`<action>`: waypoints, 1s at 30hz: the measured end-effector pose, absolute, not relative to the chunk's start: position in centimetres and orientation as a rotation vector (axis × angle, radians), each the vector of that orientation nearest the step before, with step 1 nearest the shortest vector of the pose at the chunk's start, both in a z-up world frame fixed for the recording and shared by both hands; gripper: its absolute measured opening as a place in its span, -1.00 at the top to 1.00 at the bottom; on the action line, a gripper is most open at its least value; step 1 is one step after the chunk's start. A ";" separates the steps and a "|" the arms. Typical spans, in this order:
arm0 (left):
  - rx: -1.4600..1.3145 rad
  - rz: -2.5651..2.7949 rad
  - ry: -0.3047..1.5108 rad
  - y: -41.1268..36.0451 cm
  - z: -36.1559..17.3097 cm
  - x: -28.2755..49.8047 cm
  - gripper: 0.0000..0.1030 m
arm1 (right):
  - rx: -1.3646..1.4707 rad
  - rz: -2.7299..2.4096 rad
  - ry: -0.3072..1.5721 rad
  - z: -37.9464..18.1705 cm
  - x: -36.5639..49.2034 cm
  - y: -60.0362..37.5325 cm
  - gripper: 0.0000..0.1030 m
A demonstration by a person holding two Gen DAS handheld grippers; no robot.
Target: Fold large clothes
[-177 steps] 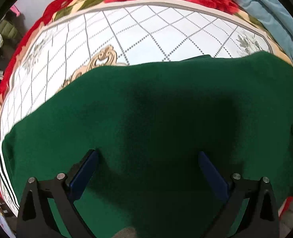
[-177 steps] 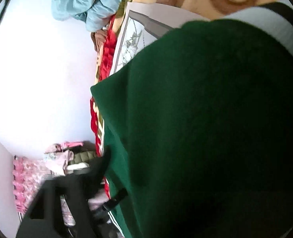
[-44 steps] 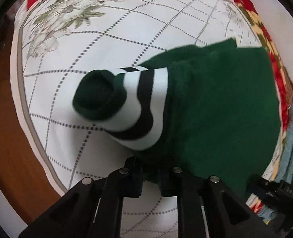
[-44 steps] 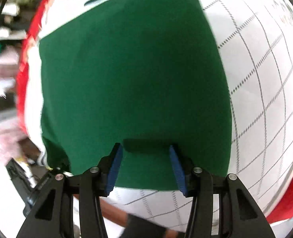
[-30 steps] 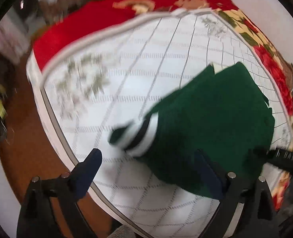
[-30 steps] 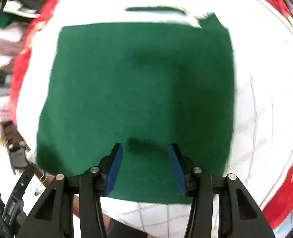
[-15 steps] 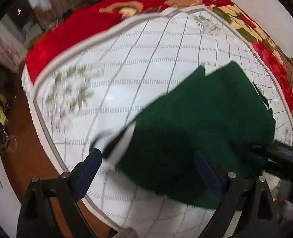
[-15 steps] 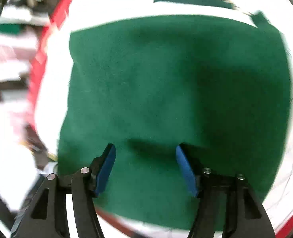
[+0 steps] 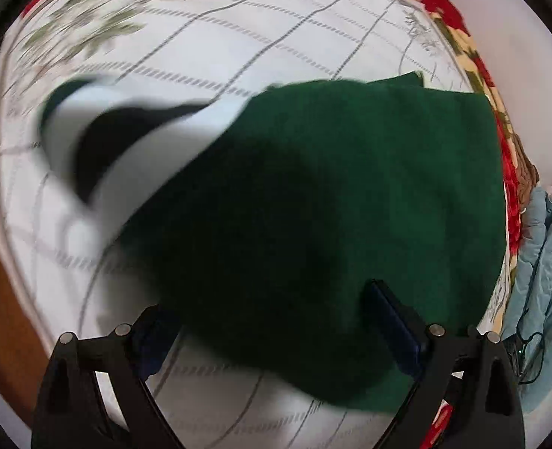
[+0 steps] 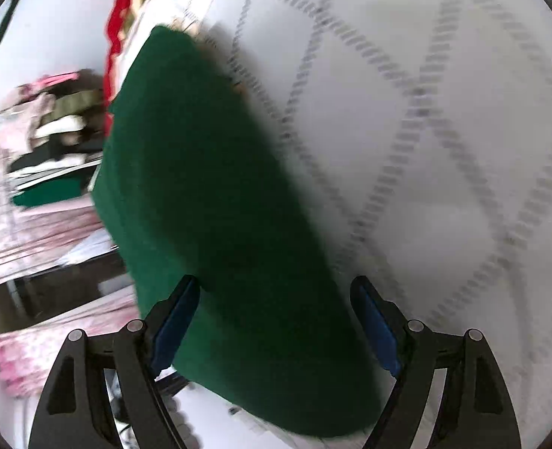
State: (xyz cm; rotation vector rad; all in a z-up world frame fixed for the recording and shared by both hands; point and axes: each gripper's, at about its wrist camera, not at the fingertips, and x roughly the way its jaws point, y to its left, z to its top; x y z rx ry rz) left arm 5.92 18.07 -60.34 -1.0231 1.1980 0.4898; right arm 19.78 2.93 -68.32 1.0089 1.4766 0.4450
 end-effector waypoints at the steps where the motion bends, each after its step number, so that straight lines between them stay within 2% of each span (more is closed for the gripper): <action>1: -1.018 0.477 1.189 18.1 -60.5 6.5 -0.84 | 0.994 0.451 1.482 -68.5 19.8 4.0 -0.65; 3: -1.020 0.469 1.169 18.2 -60.7 7.5 -0.83 | 0.984 0.481 1.476 -68.8 20.8 5.1 -0.64; 5: -1.019 0.464 1.126 18.3 -60.5 8.1 -0.62 | 1.007 0.503 1.474 -68.9 20.9 5.1 -0.32; 6: -0.999 0.465 1.105 18.3 -60.1 8.3 -0.38 | 1.044 0.527 1.474 -69.2 20.6 4.9 -0.12; 7: -0.966 0.473 1.097 18.2 -59.7 8.6 -0.18 | 1.073 0.544 1.474 -69.6 20.1 3.7 0.00; 8: -0.943 0.475 1.091 18.3 -59.3 8.8 -0.03 | 1.114 0.571 1.472 -69.7 20.1 3.5 0.05; 9: -0.940 0.477 1.075 18.5 -58.7 8.8 0.21 | 1.158 0.607 1.465 -69.7 19.9 3.5 0.14; 12: -0.967 0.461 1.043 18.9 -57.1 8.2 0.44 | 1.257 0.699 1.439 -68.4 19.6 3.9 0.19; 15: -0.953 0.430 1.025 18.5 -55.8 7.7 0.47 | 1.292 0.819 1.431 -67.8 19.4 4.9 0.18; 17: -0.964 0.406 1.048 18.3 -57.0 7.9 0.45 | 1.168 0.769 1.486 -68.4 20.1 6.2 -0.23; 18: -0.975 0.402 1.062 18.3 -58.0 8.1 0.34 | 1.125 0.760 1.527 -69.4 20.9 7.1 -0.64; 19: -0.982 0.394 1.066 18.6 -58.9 8.5 0.10 | 1.126 0.764 1.545 -70.0 21.3 7.4 -0.68; 21: -1.023 0.369 1.066 18.9 -60.5 9.1 -0.19 | 1.157 0.802 1.545 -70.7 22.6 9.2 -0.68; 22: -1.051 0.356 1.051 19.1 -60.9 9.3 -0.27 | 1.143 0.801 1.549 -70.5 22.6 9.5 -0.68; 23: -1.049 0.364 1.039 19.1 -60.9 9.5 -0.27 | 1.122 0.803 1.546 -70.3 23.0 10.2 -0.68; 24: -1.023 0.371 1.026 19.1 -60.7 9.9 -0.26 | 1.100 0.803 1.532 -69.9 23.3 10.6 -0.65; 25: -1.006 0.374 1.016 19.4 -60.4 9.9 -0.17 | 1.098 0.796 1.515 -69.7 23.4 10.9 -0.48; 26: -0.992 0.371 0.998 19.4 -60.0 10.2 -0.02 | 1.086 0.784 1.515 -69.6 23.5 11.0 -0.30; 27: -0.983 0.369 0.989 19.3 -59.7 10.3 0.28 | 1.089 0.769 1.511 -69.6 23.5 11.0 -0.09; 30: -0.946 0.395 0.965 19.6 -58.2 10.5 0.48 | 1.120 0.772 1.466 -68.7 23.0 11.3 0.22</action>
